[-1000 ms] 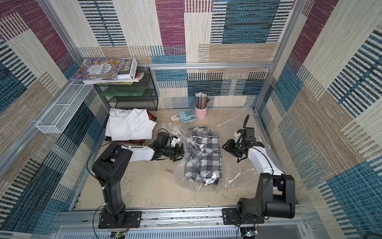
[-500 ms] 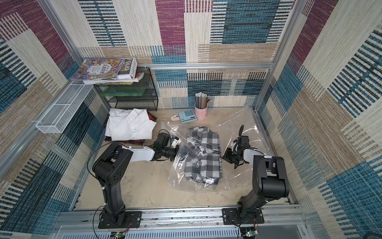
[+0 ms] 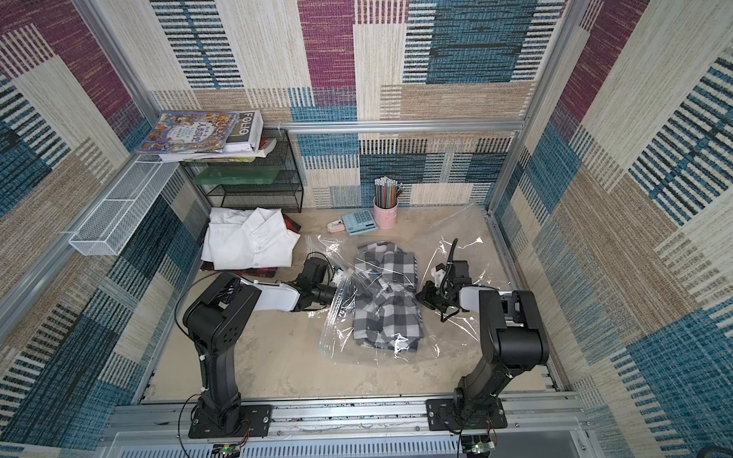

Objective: Take the shirt out of the vacuum bag
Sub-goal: Adjust the vacuum bag at the center of the board, then take out the shirt from the vacuum bag.

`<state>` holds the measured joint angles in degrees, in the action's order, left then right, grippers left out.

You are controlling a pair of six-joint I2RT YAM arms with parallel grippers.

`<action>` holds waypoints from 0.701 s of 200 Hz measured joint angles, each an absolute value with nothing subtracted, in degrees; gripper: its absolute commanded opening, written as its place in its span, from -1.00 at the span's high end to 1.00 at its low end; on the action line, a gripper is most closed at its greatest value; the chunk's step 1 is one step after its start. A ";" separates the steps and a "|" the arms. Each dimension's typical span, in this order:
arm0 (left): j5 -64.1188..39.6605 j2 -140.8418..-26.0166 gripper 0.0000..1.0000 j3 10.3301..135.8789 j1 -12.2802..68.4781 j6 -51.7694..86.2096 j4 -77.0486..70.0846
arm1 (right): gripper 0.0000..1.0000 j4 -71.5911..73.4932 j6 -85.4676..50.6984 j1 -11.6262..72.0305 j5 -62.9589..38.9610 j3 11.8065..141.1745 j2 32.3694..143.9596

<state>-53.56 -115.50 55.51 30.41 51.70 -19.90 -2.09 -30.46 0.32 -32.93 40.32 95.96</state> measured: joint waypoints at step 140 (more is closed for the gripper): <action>-50.35 -119.22 1.00 63.18 31.40 47.37 -3.92 | 0.90 -1.23 -30.17 1.41 -34.44 40.40 96.55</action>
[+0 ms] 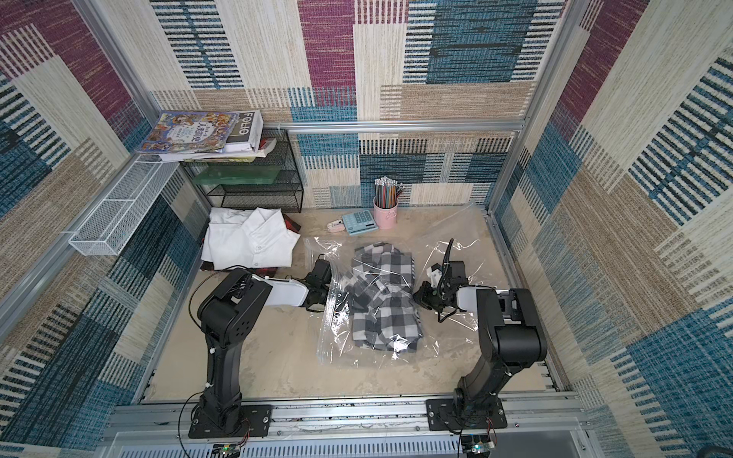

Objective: Take the shirt out of the vacuum bag
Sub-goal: Take out the shirt from the vacuum bag.

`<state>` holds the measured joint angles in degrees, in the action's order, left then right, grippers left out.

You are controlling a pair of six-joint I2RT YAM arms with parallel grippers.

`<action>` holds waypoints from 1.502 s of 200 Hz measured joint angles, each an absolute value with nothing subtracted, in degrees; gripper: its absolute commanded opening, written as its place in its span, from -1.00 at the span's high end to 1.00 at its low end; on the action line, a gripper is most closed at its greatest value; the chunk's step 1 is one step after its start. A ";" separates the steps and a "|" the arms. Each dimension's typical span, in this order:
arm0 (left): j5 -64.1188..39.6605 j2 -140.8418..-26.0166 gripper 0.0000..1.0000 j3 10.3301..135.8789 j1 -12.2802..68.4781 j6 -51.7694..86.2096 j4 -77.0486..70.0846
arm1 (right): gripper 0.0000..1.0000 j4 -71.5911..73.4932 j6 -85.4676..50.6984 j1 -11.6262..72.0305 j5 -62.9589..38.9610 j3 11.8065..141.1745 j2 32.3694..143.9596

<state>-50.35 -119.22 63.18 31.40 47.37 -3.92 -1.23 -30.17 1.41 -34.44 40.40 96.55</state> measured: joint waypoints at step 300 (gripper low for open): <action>-5.93 -114.37 1.00 95.64 19.88 0.36 73.91 | -0.18 -2.94 -24.08 -1.50 -26.44 50.50 102.32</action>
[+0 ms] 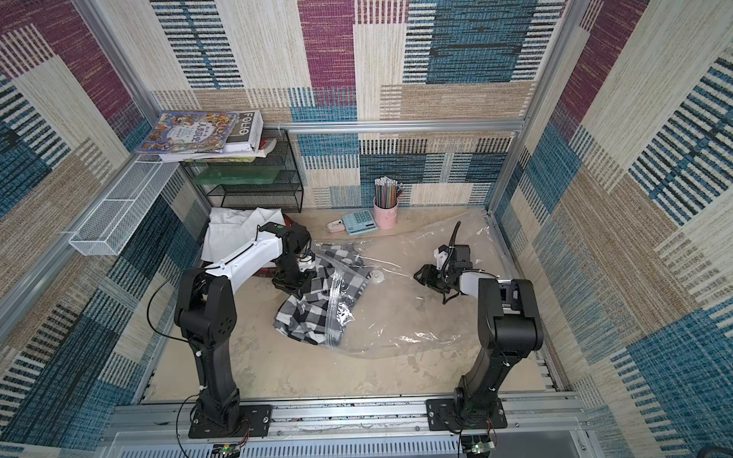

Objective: Take the shirt out of the vacuum bag
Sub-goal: Take out the shirt from the vacuum bag.

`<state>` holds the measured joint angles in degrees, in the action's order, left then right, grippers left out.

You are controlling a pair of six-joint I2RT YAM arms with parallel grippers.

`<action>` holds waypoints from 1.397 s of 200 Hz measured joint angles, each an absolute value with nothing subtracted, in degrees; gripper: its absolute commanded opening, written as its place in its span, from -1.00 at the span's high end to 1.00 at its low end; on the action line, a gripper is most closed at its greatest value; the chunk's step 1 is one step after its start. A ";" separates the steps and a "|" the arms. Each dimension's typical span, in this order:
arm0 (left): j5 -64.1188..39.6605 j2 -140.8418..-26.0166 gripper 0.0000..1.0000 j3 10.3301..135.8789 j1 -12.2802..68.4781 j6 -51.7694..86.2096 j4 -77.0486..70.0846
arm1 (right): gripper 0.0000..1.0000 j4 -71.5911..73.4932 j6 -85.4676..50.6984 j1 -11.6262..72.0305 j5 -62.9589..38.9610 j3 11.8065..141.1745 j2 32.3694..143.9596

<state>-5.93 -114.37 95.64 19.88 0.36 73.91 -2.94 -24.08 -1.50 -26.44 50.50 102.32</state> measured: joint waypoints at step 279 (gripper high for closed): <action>45.10 -107.31 1.00 96.99 10.85 -15.57 58.74 | -0.17 -9.28 -21.21 -4.56 -26.89 56.80 105.71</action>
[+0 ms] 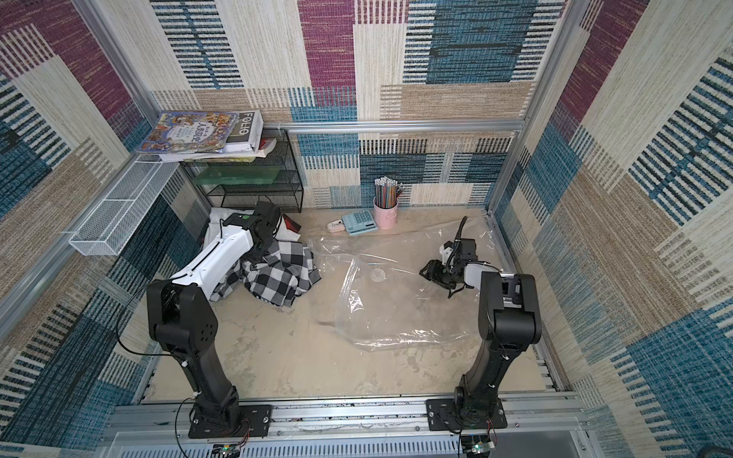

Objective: Take the shirt out of the vacuum bag
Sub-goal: Take out the shirt from the vacuum bag, then place the shirt at the center of the board.

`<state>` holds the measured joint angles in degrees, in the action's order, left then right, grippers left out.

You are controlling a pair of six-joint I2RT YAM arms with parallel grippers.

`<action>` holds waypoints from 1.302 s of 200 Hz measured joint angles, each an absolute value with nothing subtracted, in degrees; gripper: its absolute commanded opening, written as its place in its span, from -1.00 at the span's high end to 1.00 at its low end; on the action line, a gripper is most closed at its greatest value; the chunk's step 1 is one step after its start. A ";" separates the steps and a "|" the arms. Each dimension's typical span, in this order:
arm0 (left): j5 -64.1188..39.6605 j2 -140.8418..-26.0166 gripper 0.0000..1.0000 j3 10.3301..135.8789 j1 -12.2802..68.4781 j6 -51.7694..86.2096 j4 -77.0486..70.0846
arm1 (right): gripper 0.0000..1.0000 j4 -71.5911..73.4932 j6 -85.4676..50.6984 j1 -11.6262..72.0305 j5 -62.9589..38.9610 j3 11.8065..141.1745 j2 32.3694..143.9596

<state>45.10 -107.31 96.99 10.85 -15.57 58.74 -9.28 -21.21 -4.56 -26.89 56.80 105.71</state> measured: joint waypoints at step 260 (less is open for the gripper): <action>40.71 -121.60 1.00 125.10 3.84 -19.64 62.39 | -0.15 -8.82 -20.82 -5.39 -28.53 57.14 106.52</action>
